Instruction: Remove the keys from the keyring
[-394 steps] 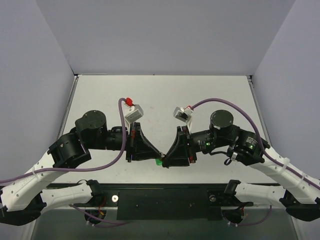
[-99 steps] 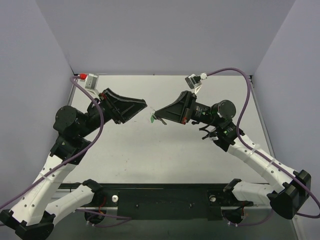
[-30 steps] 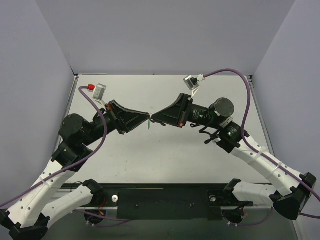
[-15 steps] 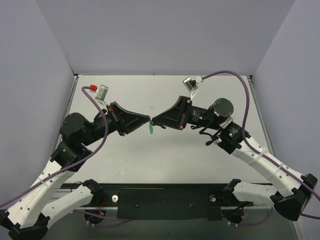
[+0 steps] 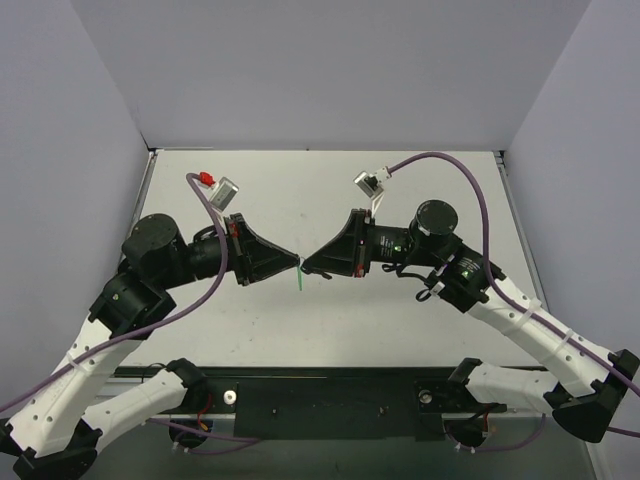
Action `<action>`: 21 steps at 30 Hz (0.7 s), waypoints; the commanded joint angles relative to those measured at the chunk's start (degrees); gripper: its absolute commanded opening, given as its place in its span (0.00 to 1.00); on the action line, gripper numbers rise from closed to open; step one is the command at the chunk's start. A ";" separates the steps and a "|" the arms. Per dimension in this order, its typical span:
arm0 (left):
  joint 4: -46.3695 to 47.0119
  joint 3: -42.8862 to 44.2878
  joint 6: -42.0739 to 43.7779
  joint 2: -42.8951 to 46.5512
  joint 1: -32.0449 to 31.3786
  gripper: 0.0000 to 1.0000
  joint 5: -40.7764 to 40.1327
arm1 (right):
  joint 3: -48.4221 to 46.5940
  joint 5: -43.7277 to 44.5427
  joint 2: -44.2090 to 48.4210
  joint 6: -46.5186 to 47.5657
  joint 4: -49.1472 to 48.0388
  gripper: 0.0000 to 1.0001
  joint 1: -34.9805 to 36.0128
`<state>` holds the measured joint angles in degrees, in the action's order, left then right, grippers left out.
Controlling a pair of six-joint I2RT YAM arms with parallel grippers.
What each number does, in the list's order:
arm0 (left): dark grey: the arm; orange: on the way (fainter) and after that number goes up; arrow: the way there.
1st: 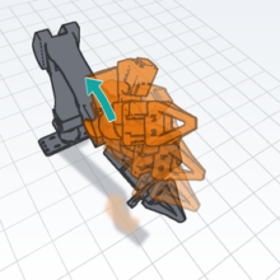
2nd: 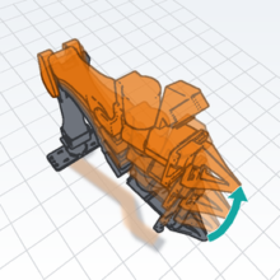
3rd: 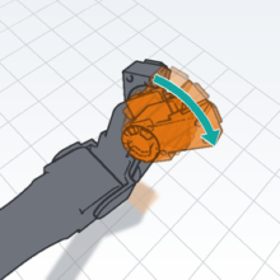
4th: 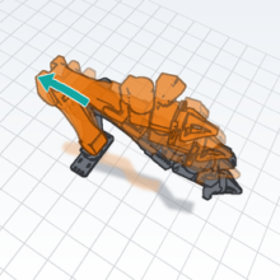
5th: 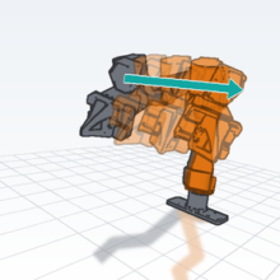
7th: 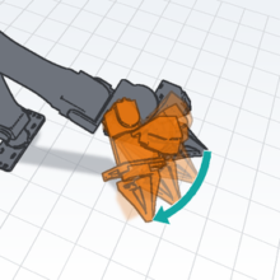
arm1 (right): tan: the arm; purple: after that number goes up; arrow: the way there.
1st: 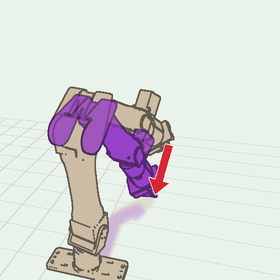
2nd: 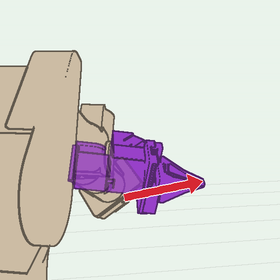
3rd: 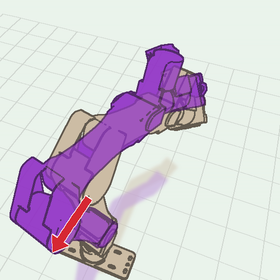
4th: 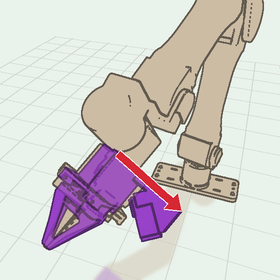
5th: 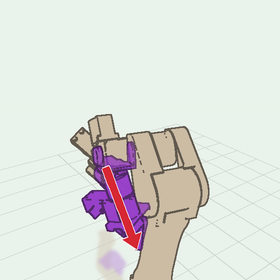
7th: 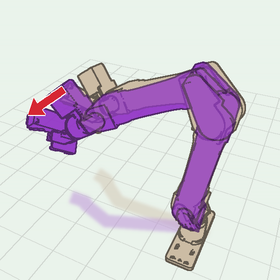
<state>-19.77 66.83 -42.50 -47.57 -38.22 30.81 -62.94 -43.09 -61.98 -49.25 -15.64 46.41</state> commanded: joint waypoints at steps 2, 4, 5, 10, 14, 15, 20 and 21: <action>-4.57 5.59 6.10 -1.03 -0.28 0.00 5.57 | -2.89 -0.77 1.24 4.78 5.43 0.00 0.87; -6.76 6.91 7.77 -2.00 -0.28 0.00 6.97 | -3.33 -1.03 1.16 5.39 6.58 0.00 1.40; -7.99 7.70 8.48 -2.61 -0.37 0.00 7.51 | -3.68 -1.47 0.89 5.75 6.93 0.00 1.66; -13.53 11.56 13.92 -5.16 -0.28 0.00 10.06 | -5.44 -3.31 -0.51 8.03 11.32 0.00 2.54; -19.24 16.04 18.75 -8.06 -0.45 0.00 12.43 | -6.93 -4.81 -2.01 10.05 14.84 0.00 3.24; -20.99 16.66 19.55 -9.19 -0.46 0.00 13.22 | -7.37 -5.16 -2.62 10.58 15.46 0.00 3.42; -26.89 22.02 24.74 -13.06 -0.54 0.00 13.58 | -8.96 -5.86 -4.03 13.57 20.47 0.00 3.42; -28.03 22.55 25.53 -13.59 -0.54 0.00 14.10 | -8.96 -5.86 -4.20 13.83 20.73 0.00 3.51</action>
<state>-45.04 84.18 -22.70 -59.13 -38.28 41.78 -70.13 -47.22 -64.51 -38.98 0.78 49.23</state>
